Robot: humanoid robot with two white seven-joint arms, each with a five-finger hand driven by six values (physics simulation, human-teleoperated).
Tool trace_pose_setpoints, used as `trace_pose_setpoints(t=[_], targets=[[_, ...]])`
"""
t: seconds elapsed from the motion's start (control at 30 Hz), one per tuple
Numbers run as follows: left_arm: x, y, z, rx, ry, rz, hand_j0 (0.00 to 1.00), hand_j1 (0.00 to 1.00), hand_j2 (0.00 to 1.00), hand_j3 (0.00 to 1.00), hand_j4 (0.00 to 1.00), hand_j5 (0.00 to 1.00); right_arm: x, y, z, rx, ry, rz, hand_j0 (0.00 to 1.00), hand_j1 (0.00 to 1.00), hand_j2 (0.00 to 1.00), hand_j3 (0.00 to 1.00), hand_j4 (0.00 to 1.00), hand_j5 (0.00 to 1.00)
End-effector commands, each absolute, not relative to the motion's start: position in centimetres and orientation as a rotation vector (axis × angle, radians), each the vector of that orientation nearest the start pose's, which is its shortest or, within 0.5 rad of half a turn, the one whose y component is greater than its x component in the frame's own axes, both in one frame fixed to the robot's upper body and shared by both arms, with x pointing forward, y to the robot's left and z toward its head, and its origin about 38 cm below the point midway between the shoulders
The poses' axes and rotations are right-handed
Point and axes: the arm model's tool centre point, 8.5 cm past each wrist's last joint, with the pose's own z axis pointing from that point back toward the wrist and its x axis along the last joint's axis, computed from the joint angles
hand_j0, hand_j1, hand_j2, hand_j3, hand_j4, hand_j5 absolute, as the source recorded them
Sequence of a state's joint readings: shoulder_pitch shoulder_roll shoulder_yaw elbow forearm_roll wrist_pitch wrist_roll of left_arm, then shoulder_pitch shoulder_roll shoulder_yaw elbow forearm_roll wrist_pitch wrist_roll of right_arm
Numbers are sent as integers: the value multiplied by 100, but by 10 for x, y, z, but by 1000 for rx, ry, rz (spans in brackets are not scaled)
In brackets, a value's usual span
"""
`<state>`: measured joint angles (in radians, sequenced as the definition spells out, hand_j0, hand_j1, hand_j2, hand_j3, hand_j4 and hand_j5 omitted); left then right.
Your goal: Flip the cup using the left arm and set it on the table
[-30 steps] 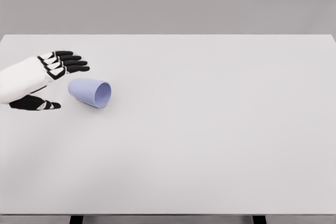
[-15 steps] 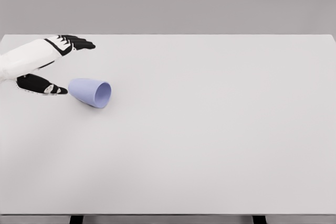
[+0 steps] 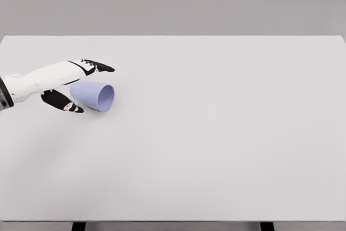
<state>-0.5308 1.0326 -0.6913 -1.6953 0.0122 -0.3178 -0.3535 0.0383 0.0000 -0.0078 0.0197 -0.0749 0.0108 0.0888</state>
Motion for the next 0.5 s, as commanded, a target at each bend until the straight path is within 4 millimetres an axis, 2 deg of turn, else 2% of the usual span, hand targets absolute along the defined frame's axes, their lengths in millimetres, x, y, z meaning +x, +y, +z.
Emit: trace_pose_setpoints(t=[0.0, 0.1, 0.23, 0.47], targets=[[391, 314, 219, 189, -1466, -1700, 100, 100, 100, 100, 100, 100, -32, -264, -261, 0, 62, -87, 100, 100, 100, 100, 100, 100], [396, 320, 220, 198, -1445, -1702, 100, 100, 100, 100, 100, 100, -32, -264, -261, 0, 61, -89, 100, 100, 100, 100, 100, 100], [410, 308, 215, 181, -1444, -1707, 100, 100, 100, 100, 100, 100, -32, -264, -261, 0, 61, -89, 100, 100, 100, 100, 100, 100], [425, 305, 206, 168, -1407, -1705, 100, 100, 100, 100, 100, 100, -32, -264, -261, 0, 61, -89, 100, 100, 100, 100, 100, 100]])
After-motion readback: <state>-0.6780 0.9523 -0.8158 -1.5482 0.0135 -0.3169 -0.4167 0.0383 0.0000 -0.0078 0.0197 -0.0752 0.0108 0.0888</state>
